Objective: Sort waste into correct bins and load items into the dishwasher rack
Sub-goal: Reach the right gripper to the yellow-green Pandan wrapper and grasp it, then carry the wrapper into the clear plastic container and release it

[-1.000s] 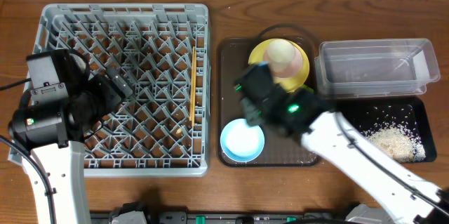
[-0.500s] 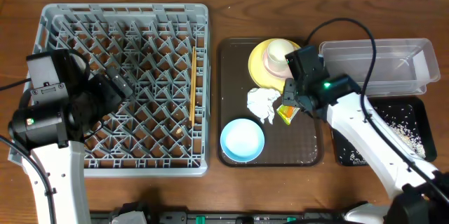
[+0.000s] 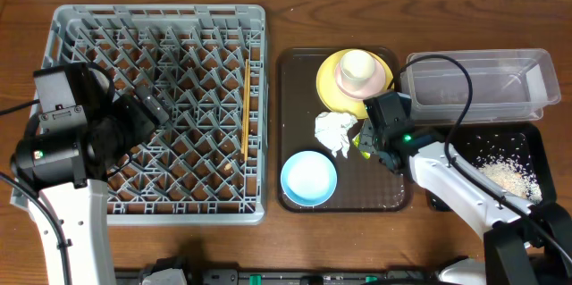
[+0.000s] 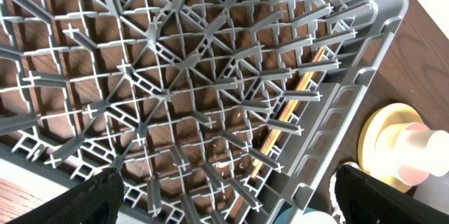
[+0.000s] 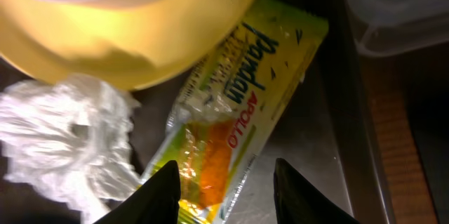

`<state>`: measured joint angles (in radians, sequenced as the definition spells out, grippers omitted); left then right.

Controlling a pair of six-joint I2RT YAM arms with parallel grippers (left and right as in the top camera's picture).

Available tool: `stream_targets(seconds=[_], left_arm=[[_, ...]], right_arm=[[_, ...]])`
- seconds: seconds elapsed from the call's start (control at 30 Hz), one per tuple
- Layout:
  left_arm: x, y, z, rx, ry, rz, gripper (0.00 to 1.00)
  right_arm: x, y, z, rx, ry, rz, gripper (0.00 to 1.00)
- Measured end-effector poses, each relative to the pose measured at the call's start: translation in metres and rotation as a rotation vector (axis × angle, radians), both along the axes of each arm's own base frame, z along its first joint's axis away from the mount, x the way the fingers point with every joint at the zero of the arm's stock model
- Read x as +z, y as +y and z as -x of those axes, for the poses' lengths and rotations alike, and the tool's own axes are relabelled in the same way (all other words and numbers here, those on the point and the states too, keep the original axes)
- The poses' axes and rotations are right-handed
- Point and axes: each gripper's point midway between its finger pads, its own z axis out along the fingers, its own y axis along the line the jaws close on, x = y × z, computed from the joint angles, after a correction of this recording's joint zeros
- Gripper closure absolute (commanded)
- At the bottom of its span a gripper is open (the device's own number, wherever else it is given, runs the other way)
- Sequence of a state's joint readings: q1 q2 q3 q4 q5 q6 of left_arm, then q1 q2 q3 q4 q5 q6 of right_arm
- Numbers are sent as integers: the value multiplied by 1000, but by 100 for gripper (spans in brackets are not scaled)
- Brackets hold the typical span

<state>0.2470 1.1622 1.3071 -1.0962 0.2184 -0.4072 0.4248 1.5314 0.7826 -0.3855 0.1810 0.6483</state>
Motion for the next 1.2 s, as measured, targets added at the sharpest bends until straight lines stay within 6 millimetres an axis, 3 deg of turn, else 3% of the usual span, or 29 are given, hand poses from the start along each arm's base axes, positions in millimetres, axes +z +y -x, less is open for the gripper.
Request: stream_targets(seconds=[0.27, 0.53, 1.2], left_arm=[[0, 0, 0, 0, 0, 0, 3], [0, 0, 0, 0, 0, 0, 3], [0, 0, 0, 0, 0, 0, 3]], right_arm=[[-17, -5, 10, -15, 3, -2, 59], [-23, -6, 12, -22, -9, -11, 66], [-33, -7, 7, -44, -20, -8, 66]])
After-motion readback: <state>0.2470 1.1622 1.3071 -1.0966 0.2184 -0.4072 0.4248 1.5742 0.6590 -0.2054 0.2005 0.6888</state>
